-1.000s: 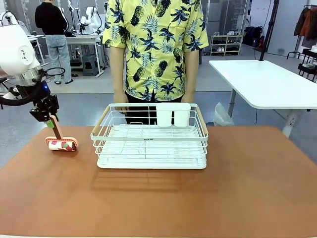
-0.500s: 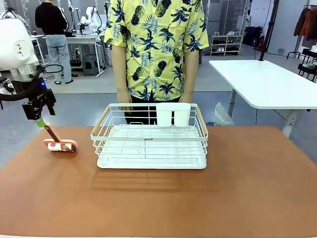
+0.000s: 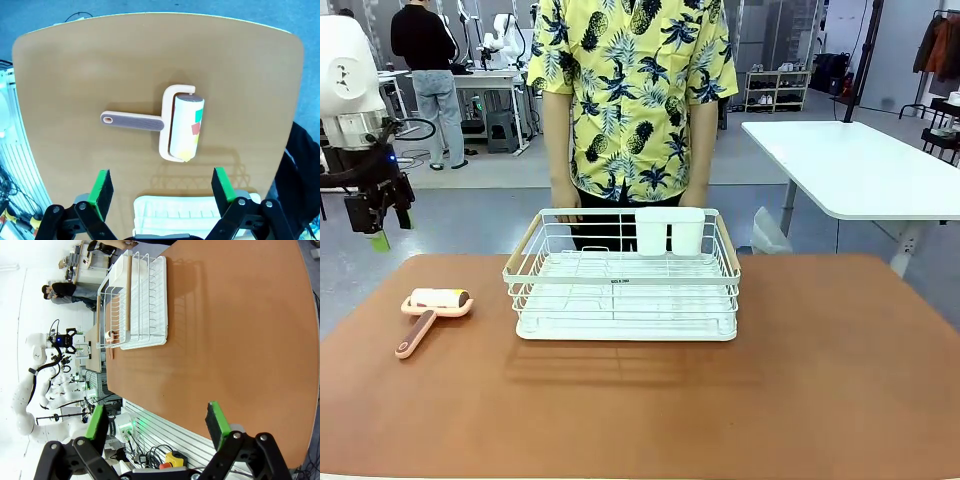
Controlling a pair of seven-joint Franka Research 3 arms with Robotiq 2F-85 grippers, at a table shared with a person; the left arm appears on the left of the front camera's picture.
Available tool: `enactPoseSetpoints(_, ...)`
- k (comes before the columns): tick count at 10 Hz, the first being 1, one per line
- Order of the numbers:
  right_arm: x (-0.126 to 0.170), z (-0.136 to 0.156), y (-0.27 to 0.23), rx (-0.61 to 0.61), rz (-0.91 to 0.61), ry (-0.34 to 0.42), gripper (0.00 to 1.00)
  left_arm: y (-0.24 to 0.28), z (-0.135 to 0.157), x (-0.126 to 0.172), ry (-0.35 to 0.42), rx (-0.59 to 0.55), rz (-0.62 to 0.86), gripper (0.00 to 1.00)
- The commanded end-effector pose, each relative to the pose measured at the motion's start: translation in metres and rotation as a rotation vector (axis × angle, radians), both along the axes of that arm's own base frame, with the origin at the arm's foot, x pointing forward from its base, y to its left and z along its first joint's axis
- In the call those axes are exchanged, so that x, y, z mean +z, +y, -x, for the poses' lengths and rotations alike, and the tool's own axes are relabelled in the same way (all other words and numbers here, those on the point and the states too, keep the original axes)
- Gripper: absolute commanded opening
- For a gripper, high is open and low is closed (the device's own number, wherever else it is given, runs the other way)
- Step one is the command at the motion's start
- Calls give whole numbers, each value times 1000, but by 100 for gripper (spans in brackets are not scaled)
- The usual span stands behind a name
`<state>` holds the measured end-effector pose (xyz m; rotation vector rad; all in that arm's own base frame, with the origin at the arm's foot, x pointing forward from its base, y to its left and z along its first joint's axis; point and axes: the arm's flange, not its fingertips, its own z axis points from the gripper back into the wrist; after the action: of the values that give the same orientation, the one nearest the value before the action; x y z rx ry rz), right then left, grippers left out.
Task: Clean the table.
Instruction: Place the Lint Roller down when the Dish drying rack is positioned in the middle of the table.
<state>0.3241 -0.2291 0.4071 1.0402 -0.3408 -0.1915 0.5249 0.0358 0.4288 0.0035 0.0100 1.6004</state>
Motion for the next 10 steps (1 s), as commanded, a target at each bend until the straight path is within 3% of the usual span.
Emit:
enactPoseSetpoints(1,3,1,1,-4,-11,-14,100,-1,1,2,19,4,23,100)
enactPoseSetpoints(10,3,1,1,-4,-11,-14,100,0,0,0,0,0,0,100)
